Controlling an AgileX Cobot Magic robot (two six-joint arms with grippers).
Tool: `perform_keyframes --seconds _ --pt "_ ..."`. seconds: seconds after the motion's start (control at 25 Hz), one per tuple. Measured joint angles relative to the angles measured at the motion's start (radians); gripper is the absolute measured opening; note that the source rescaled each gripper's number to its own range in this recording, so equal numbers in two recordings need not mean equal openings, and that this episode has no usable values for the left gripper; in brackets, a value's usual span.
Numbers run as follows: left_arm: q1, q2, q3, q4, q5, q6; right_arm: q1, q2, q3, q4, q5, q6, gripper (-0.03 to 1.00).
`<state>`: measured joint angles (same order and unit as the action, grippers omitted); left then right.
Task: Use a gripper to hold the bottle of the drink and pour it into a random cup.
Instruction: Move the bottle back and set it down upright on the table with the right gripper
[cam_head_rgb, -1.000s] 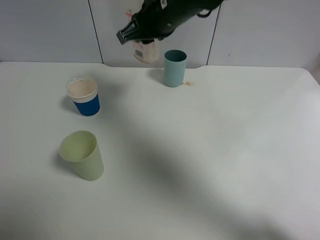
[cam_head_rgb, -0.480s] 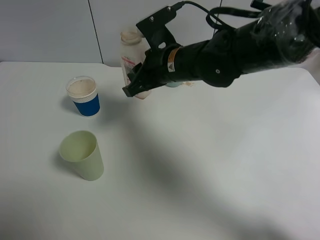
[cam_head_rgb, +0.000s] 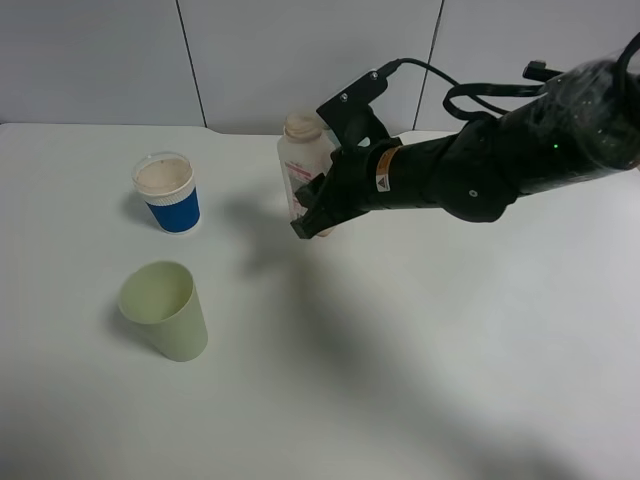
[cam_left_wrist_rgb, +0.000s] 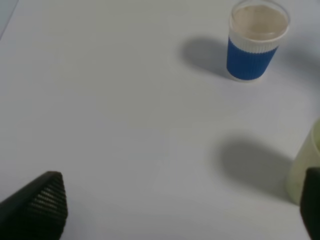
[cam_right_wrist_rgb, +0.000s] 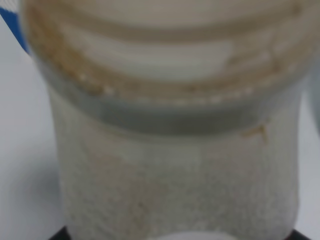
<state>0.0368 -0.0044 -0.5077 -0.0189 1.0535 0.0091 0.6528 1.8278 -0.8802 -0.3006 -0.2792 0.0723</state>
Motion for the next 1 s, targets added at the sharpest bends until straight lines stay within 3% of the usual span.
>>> perform_keyframes --seconds 0.16,0.52,0.84,1.0 --pt "0.000 0.000 0.000 0.000 0.000 0.000 -0.017 -0.001 0.071 0.000 -0.074 0.000 0.00" --pt "0.000 0.000 0.000 0.000 0.000 0.002 -0.077 -0.001 0.246 0.026 -0.428 0.000 0.00" --pt "0.000 0.000 0.000 0.000 0.000 0.002 -0.090 -0.001 0.283 0.041 -0.444 -0.003 0.00" --pt "0.000 0.000 0.000 0.000 0.000 0.002 -0.090 -0.001 0.283 0.126 -0.417 -0.072 0.00"
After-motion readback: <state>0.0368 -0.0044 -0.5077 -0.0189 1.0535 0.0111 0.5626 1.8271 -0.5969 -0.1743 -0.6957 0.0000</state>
